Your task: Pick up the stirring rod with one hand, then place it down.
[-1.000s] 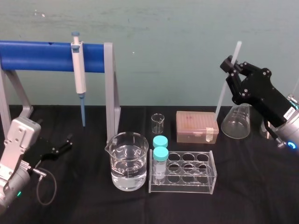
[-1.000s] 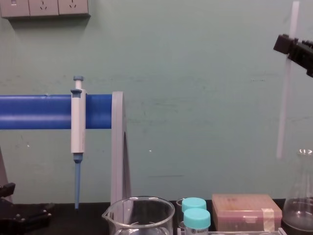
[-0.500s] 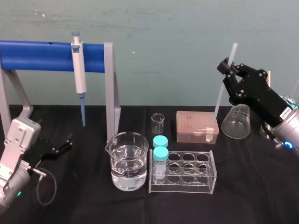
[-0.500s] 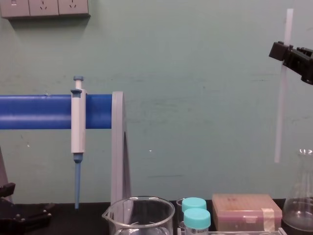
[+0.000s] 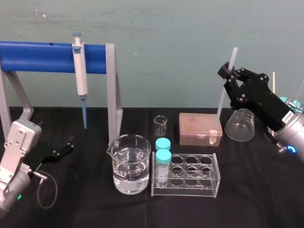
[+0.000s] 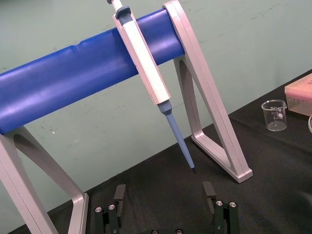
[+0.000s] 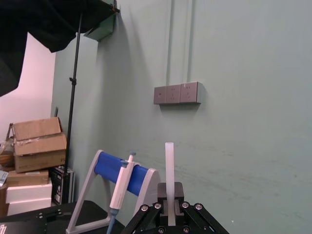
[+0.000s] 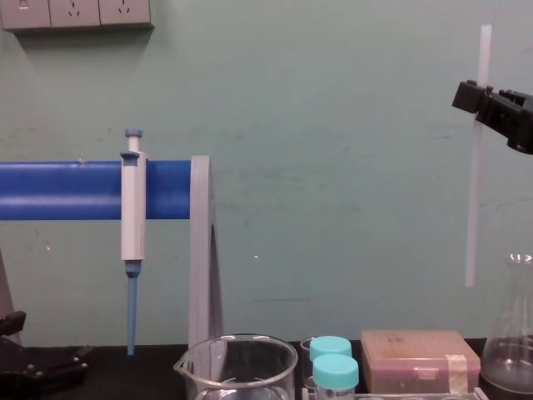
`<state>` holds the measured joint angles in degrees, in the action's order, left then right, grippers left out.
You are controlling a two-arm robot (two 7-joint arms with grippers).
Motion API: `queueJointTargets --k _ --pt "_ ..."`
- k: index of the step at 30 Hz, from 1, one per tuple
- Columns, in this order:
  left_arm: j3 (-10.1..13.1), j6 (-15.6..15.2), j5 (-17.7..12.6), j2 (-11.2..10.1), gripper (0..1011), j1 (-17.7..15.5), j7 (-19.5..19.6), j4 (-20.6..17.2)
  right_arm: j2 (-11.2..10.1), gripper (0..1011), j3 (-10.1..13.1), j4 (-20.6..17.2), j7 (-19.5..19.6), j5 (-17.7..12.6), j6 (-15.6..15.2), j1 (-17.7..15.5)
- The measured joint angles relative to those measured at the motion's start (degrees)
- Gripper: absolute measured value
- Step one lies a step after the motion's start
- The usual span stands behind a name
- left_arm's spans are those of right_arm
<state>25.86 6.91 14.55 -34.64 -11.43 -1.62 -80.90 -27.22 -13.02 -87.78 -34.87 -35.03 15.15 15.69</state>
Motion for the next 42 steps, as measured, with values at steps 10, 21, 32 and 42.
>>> queueJointTargets --k 10,21,32,42 --pt "0.0 0.0 0.0 0.0 1000 0.0 0.0 0.0 -0.3 68 -0.2 -0.3 -0.2 -0.1 -0.2 -0.4" --pt "0.0 0.0 0.0 0.0 1000 0.0 0.0 0.0 -0.4 68 -0.2 -0.4 -0.3 -0.1 -0.2 -0.5" --pt "0.0 0.0 0.0 0.0 1000 0.0 0.0 0.0 -0.3 68 -0.4 0.0 -0.3 -0.2 -0.2 -0.1" --pt "0.0 0.0 0.0 0.0 1000 0.0 0.0 0.0 0.0 67 -0.9 1.1 -0.7 -0.2 -0.4 0.8"
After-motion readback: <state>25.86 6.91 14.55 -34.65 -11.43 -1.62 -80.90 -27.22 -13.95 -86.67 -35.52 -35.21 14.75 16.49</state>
